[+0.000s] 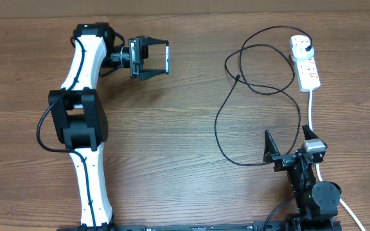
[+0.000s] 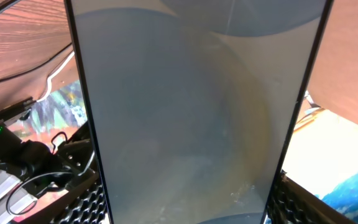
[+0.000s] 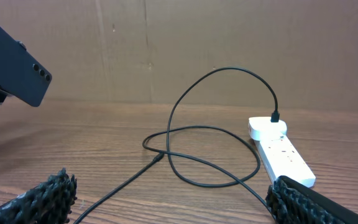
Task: Plug charger to phone and switch on socket
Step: 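Lift the phone upright with the left gripper and move it left, then raise the right arm and swing its gripper toward the cable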
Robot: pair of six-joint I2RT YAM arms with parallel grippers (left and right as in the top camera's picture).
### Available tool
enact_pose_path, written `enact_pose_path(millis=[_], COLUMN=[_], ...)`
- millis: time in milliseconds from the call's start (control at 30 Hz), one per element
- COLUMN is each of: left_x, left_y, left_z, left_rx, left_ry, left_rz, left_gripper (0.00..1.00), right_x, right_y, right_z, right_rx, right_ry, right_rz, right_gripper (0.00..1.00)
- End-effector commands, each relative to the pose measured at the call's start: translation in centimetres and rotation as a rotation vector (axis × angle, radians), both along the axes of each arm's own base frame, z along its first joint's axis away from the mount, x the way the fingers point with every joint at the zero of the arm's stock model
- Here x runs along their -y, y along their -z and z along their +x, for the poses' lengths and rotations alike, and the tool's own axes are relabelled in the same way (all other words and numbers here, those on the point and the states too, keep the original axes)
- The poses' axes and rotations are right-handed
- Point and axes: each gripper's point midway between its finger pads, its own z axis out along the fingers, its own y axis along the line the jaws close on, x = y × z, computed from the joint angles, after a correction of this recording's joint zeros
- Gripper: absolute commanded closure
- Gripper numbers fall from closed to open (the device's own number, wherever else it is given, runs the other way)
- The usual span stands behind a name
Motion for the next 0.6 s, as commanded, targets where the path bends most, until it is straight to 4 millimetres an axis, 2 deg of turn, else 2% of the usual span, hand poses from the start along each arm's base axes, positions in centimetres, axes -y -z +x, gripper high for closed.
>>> enact_pose_path(millis=[0,33,100,200,233,333,500,567], left_x=[0.1,0.1,0.1,0.2,0.2,0.2,0.2,0.3], left_y=[-1.6,-1.6,-1.6,-1.6,-1.6,-1.6,-1.6,-1.6], left_z=[0.3,0.3,0.3,0.2,0.2,0.2,0.2,0.2], left_rx=[0.087,0.088,0.089,0.087,0.088,0.089,0.089,0.088], left_ry=[-0.010,-0.010,-0.010,-0.007,-0.008,-0.008,-0.008,-0.006], left_rz=[-0.061,-0.061,-0.061,-0.061,-0.061,-0.061,-0.061,-0.061], left_gripper=[0.30,0.30,0.30,0.30,0.30,0.30,0.30,0.30], right_x=[0.0,-0.4,-3.2,-9.4,-10.1,-9.9,-7.4,-6.7], right_y=[-1.0,-2.0,-3.9,-4.9,-5.2,-7.8,-16.2,-18.6], right_z=[0.0,-0.1,-1.0,-5.0,-5.8,-6.5,-8.6,-8.9], right_rx=[0.050,0.091,0.157,0.104,0.093,0.166,0.463,0.484], right_ry=[0.003,-0.021,-0.197,-0.634,-0.702,-0.717,-0.637,-0.590], right_rz=[0.001,0.004,0.065,0.238,0.266,0.343,0.415,0.423], right_gripper=[0.00,0.00,0.00,0.00,0.00,0.00,0.00,0.00])
